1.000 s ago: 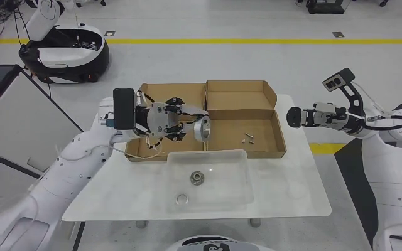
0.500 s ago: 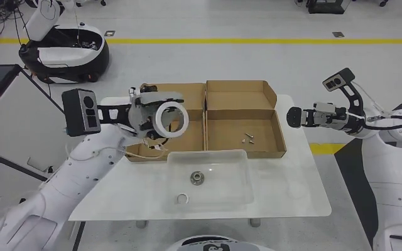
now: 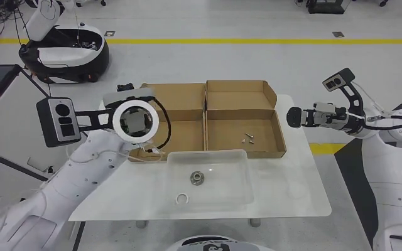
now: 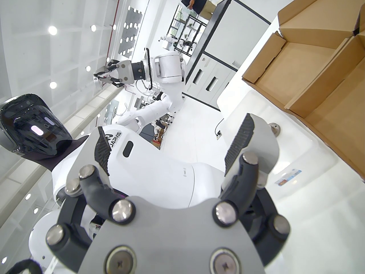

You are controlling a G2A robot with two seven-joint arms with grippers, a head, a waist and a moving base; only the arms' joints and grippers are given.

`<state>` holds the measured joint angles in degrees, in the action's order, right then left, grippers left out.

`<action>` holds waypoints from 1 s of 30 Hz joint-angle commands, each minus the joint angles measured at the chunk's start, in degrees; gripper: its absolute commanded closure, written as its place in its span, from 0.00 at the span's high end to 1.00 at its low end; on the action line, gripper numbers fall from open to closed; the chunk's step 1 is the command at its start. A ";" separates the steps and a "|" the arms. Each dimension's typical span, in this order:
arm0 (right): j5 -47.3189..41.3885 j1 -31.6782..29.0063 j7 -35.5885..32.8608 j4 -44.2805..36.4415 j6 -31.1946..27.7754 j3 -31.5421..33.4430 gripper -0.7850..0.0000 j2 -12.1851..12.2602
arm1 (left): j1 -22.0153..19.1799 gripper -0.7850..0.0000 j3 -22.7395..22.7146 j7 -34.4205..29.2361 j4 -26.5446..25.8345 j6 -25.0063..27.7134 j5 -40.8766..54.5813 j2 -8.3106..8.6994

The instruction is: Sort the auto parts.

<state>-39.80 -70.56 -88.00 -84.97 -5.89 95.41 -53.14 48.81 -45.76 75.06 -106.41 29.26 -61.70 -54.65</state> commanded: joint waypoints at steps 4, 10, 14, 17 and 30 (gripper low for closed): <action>0.00 0.00 0.00 0.00 0.00 0.00 1.00 0.00 | -0.10 0.00 0.66 2.80 -0.40 -2.80 -0.39 0.60; 0.00 0.00 0.00 0.00 0.00 0.00 1.00 0.00 | -1.04 0.00 1.74 1.96 1.19 -1.96 -0.84 1.59; 0.00 0.00 0.00 0.00 0.00 0.00 1.00 0.00 | -1.71 0.00 2.27 -0.44 3.41 0.43 -2.55 2.30; 0.00 0.00 0.00 0.00 0.00 0.00 1.00 0.00 | -2.21 0.00 2.41 -1.93 4.17 1.92 -3.90 2.75; 0.00 0.00 0.00 0.00 0.00 0.00 1.00 0.00 | -3.05 0.00 3.37 2.43 0.03 -2.43 3.83 2.55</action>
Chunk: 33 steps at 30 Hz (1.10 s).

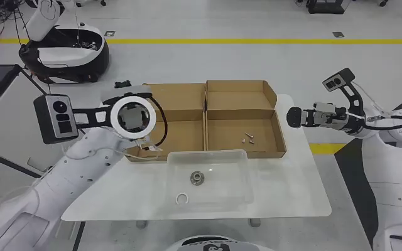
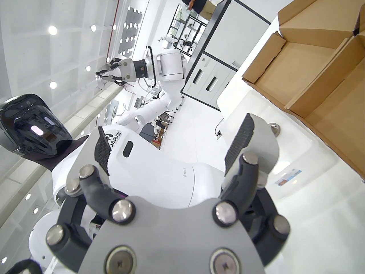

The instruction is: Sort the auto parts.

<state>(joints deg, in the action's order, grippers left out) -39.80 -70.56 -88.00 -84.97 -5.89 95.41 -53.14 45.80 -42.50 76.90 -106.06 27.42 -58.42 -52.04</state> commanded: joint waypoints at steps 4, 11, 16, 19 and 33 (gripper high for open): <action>0.00 0.00 0.00 0.00 0.00 0.00 1.00 0.00 | -0.25 0.00 0.37 2.18 -1.60 -2.17 2.30 -0.33; 0.00 0.00 0.00 0.00 0.00 0.00 1.00 0.00 | -0.60 0.00 0.71 -0.03 0.86 0.02 -1.75 0.35; 0.00 0.00 0.00 0.00 0.00 0.00 1.00 0.00 | -0.60 0.00 0.91 -3.19 3.31 3.17 -6.33 1.26; 0.00 0.00 0.00 0.00 0.00 0.00 1.00 0.00 | -0.82 0.00 0.69 -4.49 4.34 4.47 -6.71 1.61; 0.00 0.00 0.00 0.00 0.00 0.00 1.00 0.00 | -2.23 0.00 2.41 -2.52 1.73 2.51 -4.55 1.40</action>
